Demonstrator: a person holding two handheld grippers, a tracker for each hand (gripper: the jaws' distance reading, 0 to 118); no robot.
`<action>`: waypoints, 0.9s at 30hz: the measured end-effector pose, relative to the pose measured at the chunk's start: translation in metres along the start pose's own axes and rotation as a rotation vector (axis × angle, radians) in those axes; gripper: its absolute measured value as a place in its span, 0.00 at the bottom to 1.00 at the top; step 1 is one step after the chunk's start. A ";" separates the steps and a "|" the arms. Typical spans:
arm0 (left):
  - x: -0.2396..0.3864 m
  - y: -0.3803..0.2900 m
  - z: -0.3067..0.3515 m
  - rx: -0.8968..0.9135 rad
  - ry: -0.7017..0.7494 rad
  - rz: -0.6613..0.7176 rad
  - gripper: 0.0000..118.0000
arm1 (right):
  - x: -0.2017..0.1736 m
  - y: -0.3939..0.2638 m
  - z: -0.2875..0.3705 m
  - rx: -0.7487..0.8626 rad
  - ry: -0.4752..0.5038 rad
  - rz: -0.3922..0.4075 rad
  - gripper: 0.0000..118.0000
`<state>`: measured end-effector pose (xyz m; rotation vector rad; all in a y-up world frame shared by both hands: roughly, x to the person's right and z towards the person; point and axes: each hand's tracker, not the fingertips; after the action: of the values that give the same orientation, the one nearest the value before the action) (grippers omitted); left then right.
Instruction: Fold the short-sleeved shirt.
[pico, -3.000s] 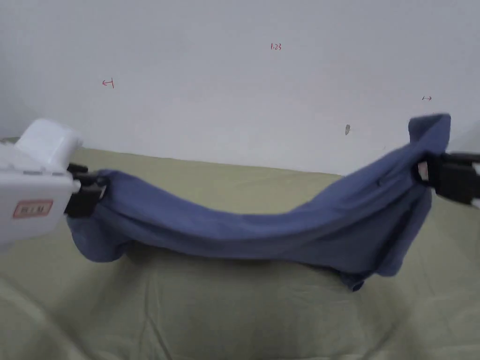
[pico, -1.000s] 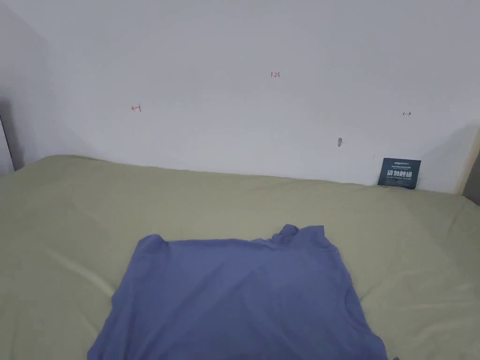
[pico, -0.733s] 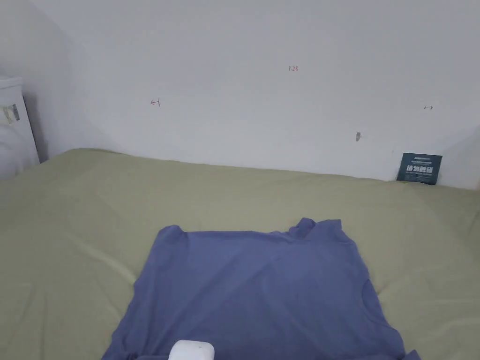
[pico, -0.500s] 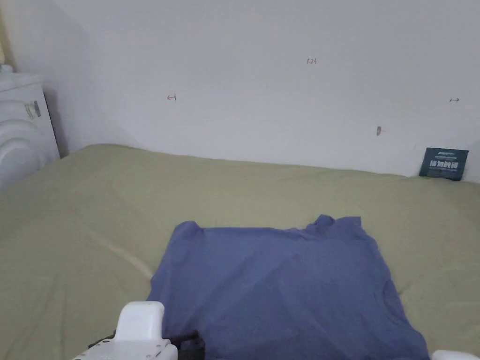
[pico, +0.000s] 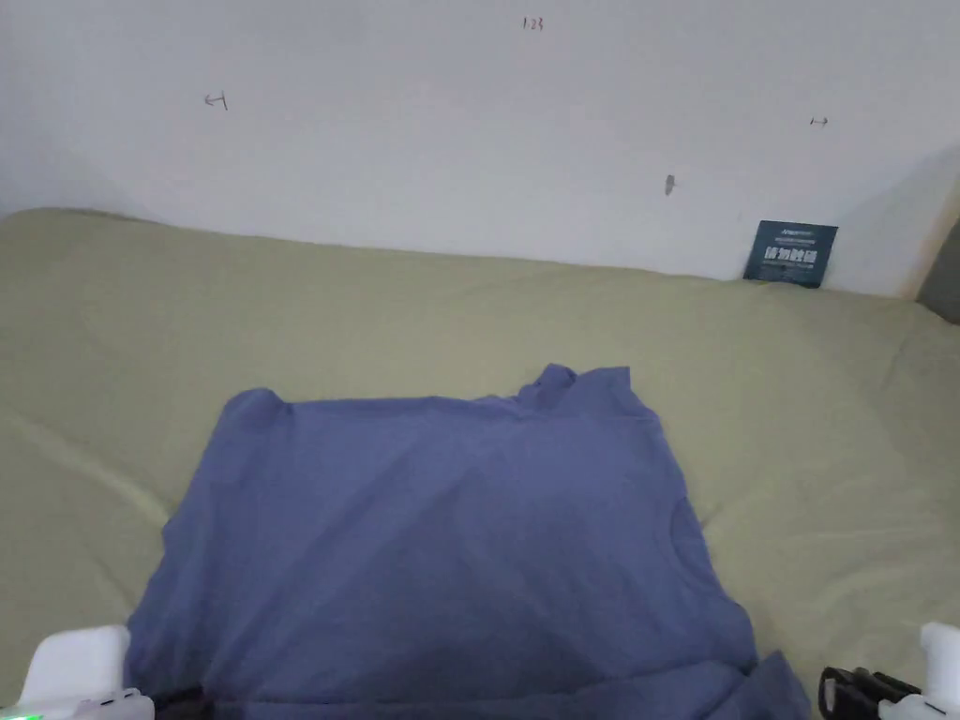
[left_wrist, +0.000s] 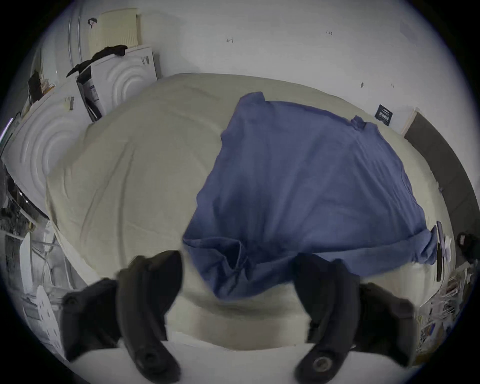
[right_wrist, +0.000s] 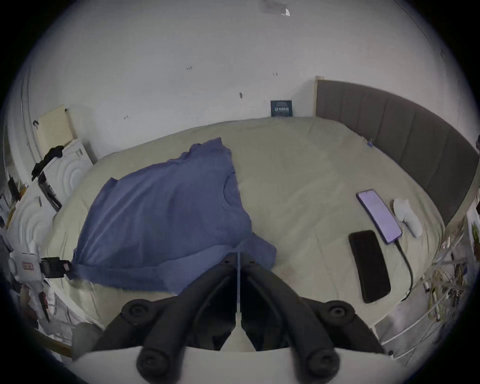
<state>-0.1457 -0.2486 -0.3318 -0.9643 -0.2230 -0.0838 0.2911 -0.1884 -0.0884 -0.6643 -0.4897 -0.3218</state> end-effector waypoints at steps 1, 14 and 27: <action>0.000 0.001 -0.005 -0.002 -0.009 -0.001 0.54 | 0.002 -0.002 -0.005 -0.019 0.005 0.000 0.04; 0.000 0.004 -0.015 -0.019 -0.068 -0.049 0.04 | 0.002 -0.028 -0.095 -0.274 0.086 0.117 0.80; 0.000 0.005 0.007 0.017 -0.086 -0.071 0.04 | -0.021 -0.002 -0.042 -0.281 0.076 0.190 0.07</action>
<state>-0.1458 -0.2403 -0.3322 -0.9437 -0.3364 -0.1053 0.2867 -0.2144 -0.1275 -0.9615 -0.3077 -0.2371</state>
